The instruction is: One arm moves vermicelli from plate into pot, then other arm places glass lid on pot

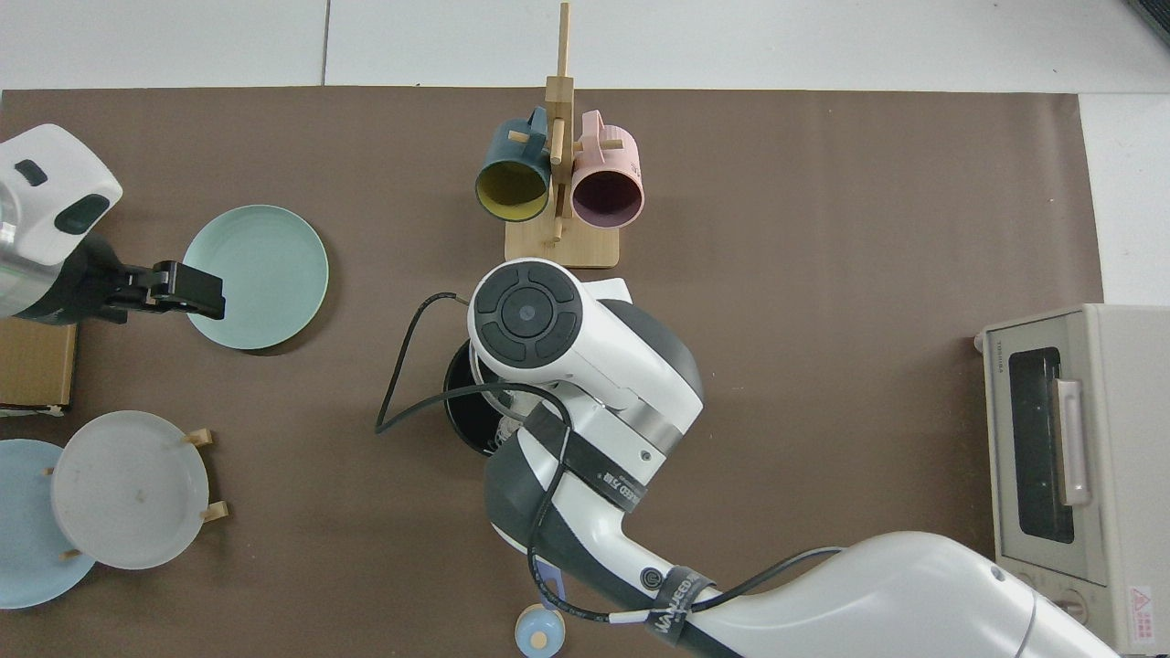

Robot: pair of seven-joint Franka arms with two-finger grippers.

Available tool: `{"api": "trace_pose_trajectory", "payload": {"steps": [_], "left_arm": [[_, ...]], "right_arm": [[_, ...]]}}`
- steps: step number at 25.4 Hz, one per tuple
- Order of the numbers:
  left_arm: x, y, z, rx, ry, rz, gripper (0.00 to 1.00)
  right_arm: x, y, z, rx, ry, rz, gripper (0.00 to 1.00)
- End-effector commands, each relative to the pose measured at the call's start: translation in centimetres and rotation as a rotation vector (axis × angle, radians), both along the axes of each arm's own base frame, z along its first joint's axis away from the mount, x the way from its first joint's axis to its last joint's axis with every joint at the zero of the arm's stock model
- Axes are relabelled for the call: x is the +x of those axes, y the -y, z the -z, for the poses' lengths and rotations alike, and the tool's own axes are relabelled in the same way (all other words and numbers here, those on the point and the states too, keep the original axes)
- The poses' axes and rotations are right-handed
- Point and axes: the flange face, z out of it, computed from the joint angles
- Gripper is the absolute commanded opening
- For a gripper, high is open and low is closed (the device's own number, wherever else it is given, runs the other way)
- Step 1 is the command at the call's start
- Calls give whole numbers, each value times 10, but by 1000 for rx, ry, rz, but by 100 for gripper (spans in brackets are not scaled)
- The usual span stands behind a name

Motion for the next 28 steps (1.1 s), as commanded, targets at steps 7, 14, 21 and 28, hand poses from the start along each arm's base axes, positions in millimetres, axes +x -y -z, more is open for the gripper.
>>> {"api": "trace_pose_trajectory", "payload": {"steps": [7, 14, 21, 28], "left_arm": [[-5, -12, 3, -22, 31, -2, 100], [-14, 1, -8, -15, -3, -60, 100], [-17, 0, -10, -7, -3, -37, 100], [-17, -2, -11, -7, -3, -51, 100]], "right_arm": [[-19, -31, -3, 24, -29, 56, 0], [-32, -37, 15, 15, -48, 65, 1], [-48, -48, 31, 31, -41, 74, 1], [-46, -42, 37, 18, -44, 77, 2]]}}
